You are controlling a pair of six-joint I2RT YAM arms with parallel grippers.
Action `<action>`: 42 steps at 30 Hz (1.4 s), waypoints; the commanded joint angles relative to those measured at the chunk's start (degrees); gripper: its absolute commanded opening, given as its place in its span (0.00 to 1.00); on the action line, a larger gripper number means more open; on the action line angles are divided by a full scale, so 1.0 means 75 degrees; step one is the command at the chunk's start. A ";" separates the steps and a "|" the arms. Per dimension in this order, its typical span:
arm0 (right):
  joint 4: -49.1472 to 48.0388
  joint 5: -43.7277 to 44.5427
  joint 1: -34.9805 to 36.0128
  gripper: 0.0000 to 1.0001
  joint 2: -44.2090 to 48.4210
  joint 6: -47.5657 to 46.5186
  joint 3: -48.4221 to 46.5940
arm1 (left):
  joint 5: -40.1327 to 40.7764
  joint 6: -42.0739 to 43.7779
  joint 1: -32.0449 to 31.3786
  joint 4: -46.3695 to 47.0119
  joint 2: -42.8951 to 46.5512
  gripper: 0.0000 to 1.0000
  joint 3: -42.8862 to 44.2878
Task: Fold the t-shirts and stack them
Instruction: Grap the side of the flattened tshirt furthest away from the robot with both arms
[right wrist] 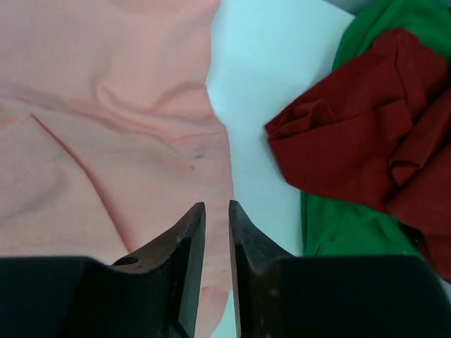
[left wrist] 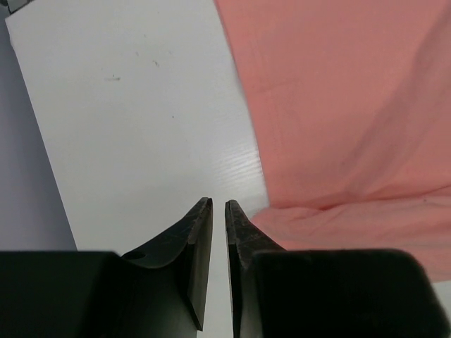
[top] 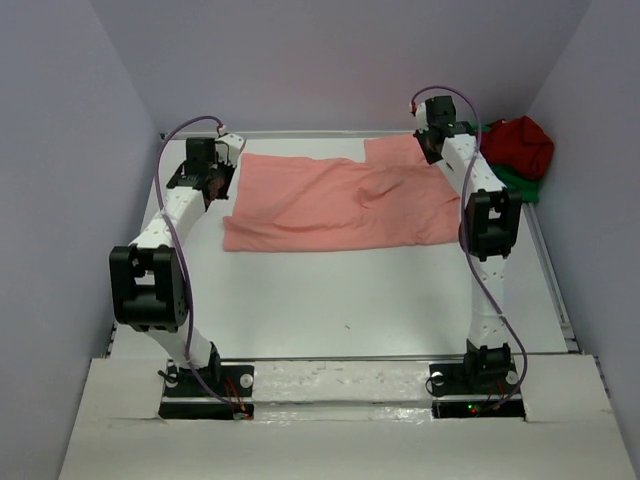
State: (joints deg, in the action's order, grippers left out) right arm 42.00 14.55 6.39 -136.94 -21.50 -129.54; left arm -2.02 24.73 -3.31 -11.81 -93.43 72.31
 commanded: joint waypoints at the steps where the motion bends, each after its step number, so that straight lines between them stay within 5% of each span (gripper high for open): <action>1: -0.0081 -0.0508 -0.0289 0.32 -0.0126 0.0334 -0.0903 | -0.0526 -0.0098 -0.0027 0.0322 -0.0677 0.27 0.0914; 5: -0.0092 -0.0673 -0.0383 0.47 -0.0443 0.0335 -0.1360 | -0.0644 -0.0344 -0.0074 0.0064 -0.1427 0.27 0.1910; 18: -0.0432 -0.1869 -0.0888 0.37 -0.1357 0.0522 -0.1174 | -0.0153 -0.0333 -0.0320 -0.0323 -0.2671 0.24 0.2944; 30: -0.0502 -0.2607 -0.0888 0.48 -0.1733 0.0452 -0.1654 | -0.0082 -0.0333 -0.0344 -0.0277 -0.2777 0.22 0.2827; 42: -0.1123 -0.1107 -0.0888 0.50 -0.1511 0.0183 -0.1760 | 0.0023 -0.0309 -0.0437 -0.0358 -0.2730 0.22 0.2827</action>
State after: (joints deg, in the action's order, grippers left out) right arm 38.00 2.09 -0.67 -149.51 -18.90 -139.92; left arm -2.52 22.76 -5.96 -14.15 -115.52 92.40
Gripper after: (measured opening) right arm 0.505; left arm 0.224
